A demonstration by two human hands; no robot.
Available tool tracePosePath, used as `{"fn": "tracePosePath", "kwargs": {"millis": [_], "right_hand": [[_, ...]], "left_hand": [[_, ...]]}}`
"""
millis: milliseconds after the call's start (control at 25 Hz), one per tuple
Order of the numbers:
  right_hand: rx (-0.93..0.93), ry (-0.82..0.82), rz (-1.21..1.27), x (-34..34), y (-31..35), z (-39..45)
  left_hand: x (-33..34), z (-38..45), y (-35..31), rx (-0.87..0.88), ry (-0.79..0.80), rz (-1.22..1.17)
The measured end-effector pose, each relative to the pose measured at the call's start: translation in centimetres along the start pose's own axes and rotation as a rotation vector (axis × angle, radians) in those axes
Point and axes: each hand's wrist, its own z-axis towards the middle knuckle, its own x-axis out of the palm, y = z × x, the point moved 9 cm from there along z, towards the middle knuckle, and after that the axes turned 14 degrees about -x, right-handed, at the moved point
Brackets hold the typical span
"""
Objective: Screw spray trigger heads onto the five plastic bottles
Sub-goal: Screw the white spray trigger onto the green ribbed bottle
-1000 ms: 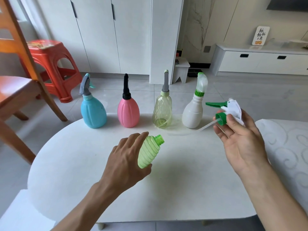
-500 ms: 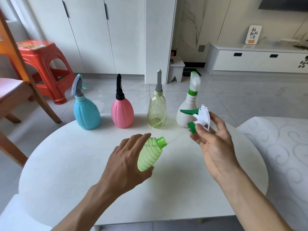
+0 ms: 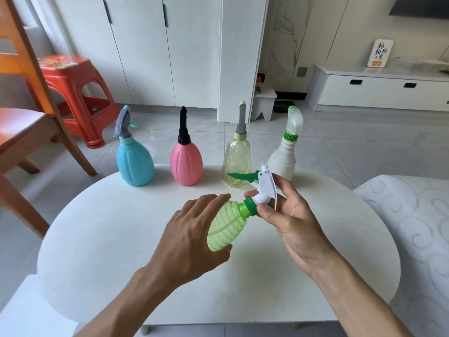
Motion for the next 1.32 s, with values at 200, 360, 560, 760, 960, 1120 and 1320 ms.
{"fn": "tracePosePath", "kwargs": {"millis": [200, 360, 560, 760, 960, 1120, 1320], "right_hand": [[0.029, 0.128, -0.122, -0.5, 0.5, 0.1], [-0.02, 0.156, -0.166, -0.6, 0.5, 0.0], [-0.026, 0.134, -0.257, -0.9, 0.3, 0.1], [-0.01, 0.045, -0.338, -0.6, -0.3, -0.2], [0.018, 0.081, -0.238, -0.3, -0.8, -0.4], [-0.01, 0.017, -0.333, -0.5, -0.7, -0.4], [-0.021, -0.007, -0.355, -0.8, -0.6, -0.4]], "left_hand": [[0.4, -0.3, -0.4, 0.04, 0.013, 0.066], [0.2, -0.3, -0.8, 0.083, -0.024, 0.111], [0.0, -0.5, -0.9, 0.124, -0.07, 0.201], [0.2, -0.7, -1.2, 0.151, -0.092, 0.271], [0.1, -0.5, -1.3, 0.136, -0.107, 0.271], [0.3, -0.4, -1.3, 0.135, -0.107, 0.28], [0.6, -0.6, -1.5, 0.137, -0.1, 0.267]]}}
